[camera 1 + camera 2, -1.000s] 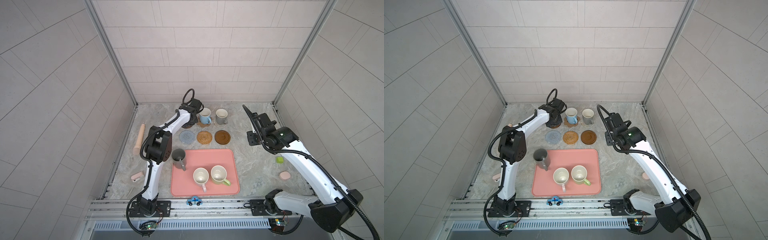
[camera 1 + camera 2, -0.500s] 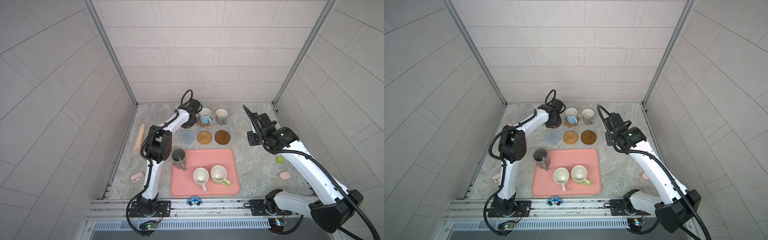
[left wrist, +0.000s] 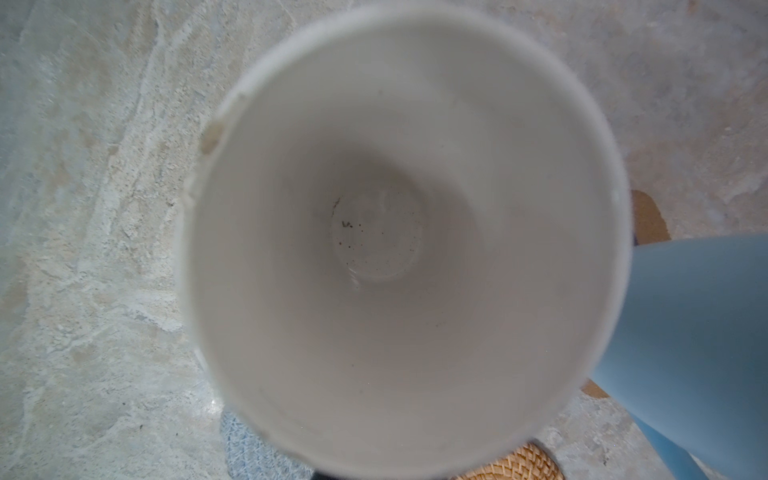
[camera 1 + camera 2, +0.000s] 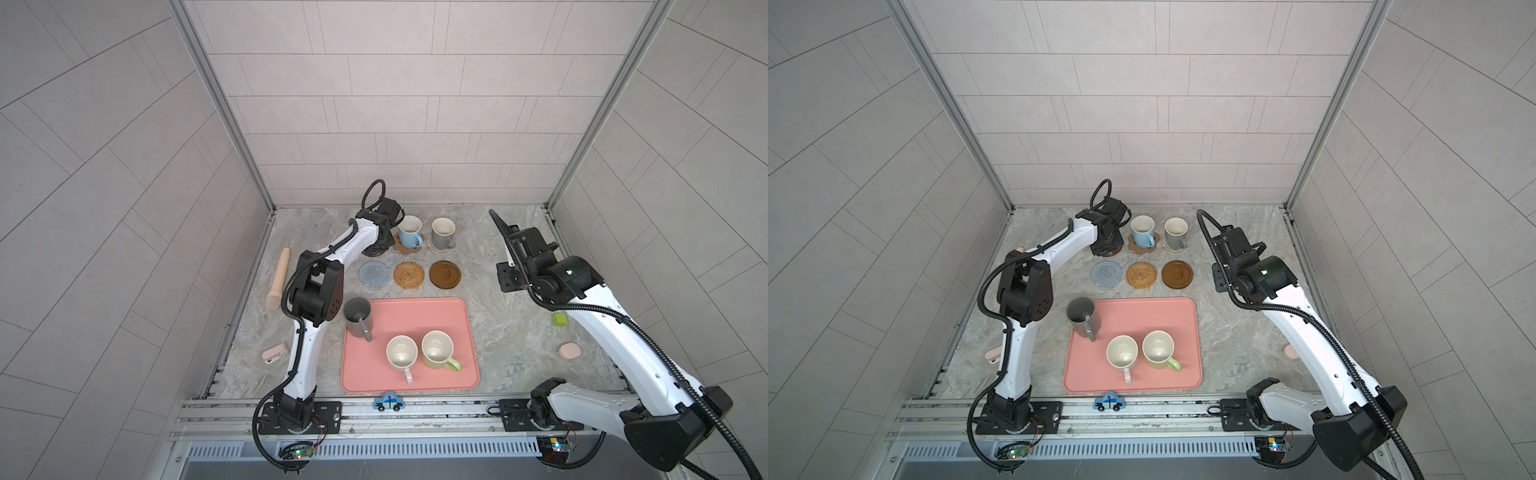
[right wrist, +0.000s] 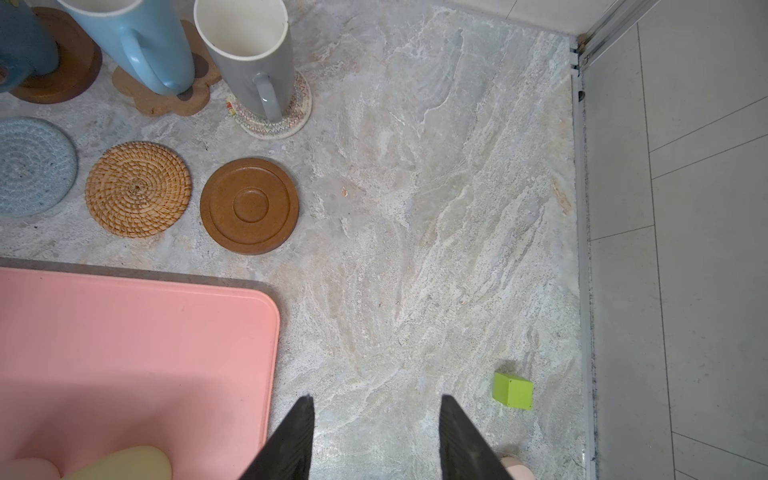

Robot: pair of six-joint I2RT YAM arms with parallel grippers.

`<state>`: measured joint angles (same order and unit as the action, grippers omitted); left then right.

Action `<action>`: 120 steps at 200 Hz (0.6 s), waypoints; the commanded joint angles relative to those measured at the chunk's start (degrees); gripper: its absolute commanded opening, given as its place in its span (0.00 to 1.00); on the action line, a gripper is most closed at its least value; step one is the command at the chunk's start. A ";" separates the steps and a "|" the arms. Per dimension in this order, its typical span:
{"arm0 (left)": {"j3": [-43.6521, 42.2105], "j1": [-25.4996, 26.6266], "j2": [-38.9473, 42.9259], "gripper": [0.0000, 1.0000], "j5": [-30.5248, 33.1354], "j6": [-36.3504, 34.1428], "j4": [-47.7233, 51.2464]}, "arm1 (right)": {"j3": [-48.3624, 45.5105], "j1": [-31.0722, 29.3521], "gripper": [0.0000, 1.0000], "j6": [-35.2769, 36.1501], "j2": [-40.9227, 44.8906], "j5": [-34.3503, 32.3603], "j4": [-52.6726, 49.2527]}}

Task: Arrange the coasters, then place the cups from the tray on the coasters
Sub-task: 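Lower the held mug onto the brown wooden coaster and open the left gripper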

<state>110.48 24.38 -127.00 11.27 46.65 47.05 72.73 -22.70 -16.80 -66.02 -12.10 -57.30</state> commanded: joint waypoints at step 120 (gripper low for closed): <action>1.90 -0.11 -1.67 0.25 -1.07 1.38 -0.74 | -0.18 0.29 0.51 -1.07 1.68 -1.39 -1.66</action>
<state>111.00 24.40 -127.39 9.82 46.85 46.17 72.73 -22.70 -16.97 -65.87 -12.29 -57.30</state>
